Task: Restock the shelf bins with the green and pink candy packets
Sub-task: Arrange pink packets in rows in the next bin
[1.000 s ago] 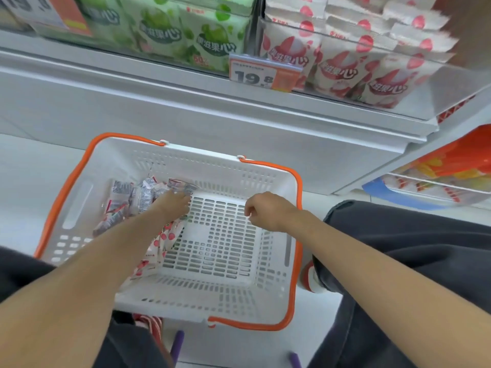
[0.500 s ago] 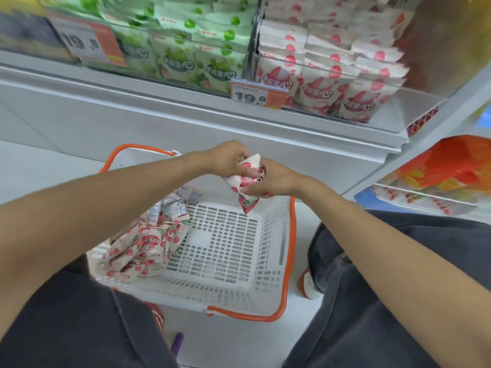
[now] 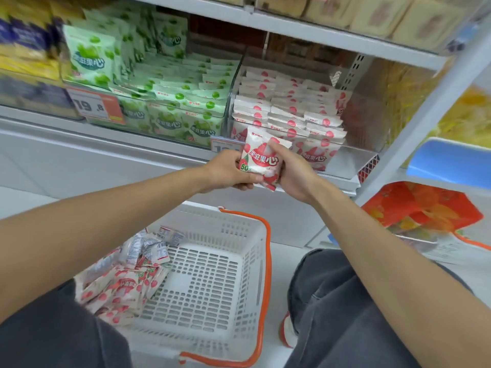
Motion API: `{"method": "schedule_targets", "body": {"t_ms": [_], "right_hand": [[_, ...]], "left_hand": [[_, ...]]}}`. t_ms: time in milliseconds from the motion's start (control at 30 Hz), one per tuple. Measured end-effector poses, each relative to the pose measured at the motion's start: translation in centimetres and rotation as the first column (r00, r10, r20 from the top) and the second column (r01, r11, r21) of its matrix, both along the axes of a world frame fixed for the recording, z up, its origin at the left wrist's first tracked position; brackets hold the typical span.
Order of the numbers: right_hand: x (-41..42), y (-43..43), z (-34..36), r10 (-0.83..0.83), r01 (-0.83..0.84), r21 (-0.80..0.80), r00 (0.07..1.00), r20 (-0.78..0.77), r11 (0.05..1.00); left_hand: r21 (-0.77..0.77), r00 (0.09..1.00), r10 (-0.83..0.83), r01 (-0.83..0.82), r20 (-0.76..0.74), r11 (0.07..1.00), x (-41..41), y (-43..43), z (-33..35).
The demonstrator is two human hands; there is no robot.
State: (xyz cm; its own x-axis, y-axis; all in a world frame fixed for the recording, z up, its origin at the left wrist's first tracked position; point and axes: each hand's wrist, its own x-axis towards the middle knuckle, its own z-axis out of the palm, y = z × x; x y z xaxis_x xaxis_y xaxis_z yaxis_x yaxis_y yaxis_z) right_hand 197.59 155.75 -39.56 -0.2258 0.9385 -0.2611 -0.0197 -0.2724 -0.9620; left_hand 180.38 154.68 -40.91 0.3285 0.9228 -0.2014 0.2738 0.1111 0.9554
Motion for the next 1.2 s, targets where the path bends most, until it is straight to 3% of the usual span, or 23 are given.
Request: {"method": "schedule_targets", "body": {"t_ms": [67,200,233,300,367,433,500,600,700,800,867,967,1200], "right_hand": [[0.9,0.4,1.1,-0.028,0.024,0.071,0.998,0.053,0.997],[2.8,1.5,4.3,0.105,-0.151,0.154,0.957,0.271,0.976],[3.0,1.8,5.5,0.138,-0.223,0.182,0.911,0.389,0.958],[3.3,2.5,8.5,0.165,-0.386,0.198,0.726,0.667,0.901],[4.1,3.6,11.1,0.122,-0.459,0.207,0.589,0.799,0.864],[6.0,5.3,13.1,0.005,-0.409,0.301,0.600,0.800,0.861],[8.5,7.2,14.0,-0.140,-0.349,0.398,0.577,0.805,0.848],[12.0,10.2,13.2,-0.352,-0.294,0.484,0.404,0.844,0.824],[14.5,14.1,11.9,-0.450,-0.250,0.501,0.234,0.862,0.829],[16.1,18.7,11.3,-0.409,-0.236,0.403,0.022,0.912,0.884],[16.3,21.1,11.3,-0.393,-0.259,0.376,-0.016,0.920,0.890],[16.7,23.4,10.9,-0.362,-0.369,0.324,-0.039,0.931,0.871],[18.0,26.4,11.7,-0.196,-0.385,0.164,-0.047,0.979,0.908]], "left_hand": [[0.072,0.996,-0.008,0.015,-0.091,0.997,0.1,0.7,0.6],[0.233,0.949,-0.021,0.099,-0.315,0.967,0.0,2.2,2.5],[0.286,0.923,-0.011,0.130,-0.384,0.949,0.2,2.7,3.0],[0.415,0.889,0.055,0.156,-0.454,0.896,0.7,3.9,4.1],[0.516,0.905,0.144,0.093,-0.401,0.852,1.5,5.4,5.1],[0.528,0.932,0.191,-0.001,-0.307,0.849,2.3,7.2,6.0],[0.558,0.912,0.248,-0.026,-0.327,0.830,3.0,9.3,6.5],[0.605,0.843,0.310,0.023,-0.439,0.796,4.6,13.3,6.6],[0.551,0.778,0.249,0.145,-0.577,0.822,7.1,17.8,6.2],[0.484,0.605,0.221,0.312,-0.765,0.818,8.9,21.3,5.8],[0.478,0.542,0.234,0.367,-0.807,0.798,8.9,22.8,5.2],[0.475,0.546,0.236,0.350,-0.804,0.807,8.4,23.7,4.1],[0.533,0.571,0.290,0.318,-0.768,0.784,8.5,23.9,3.6]]}}
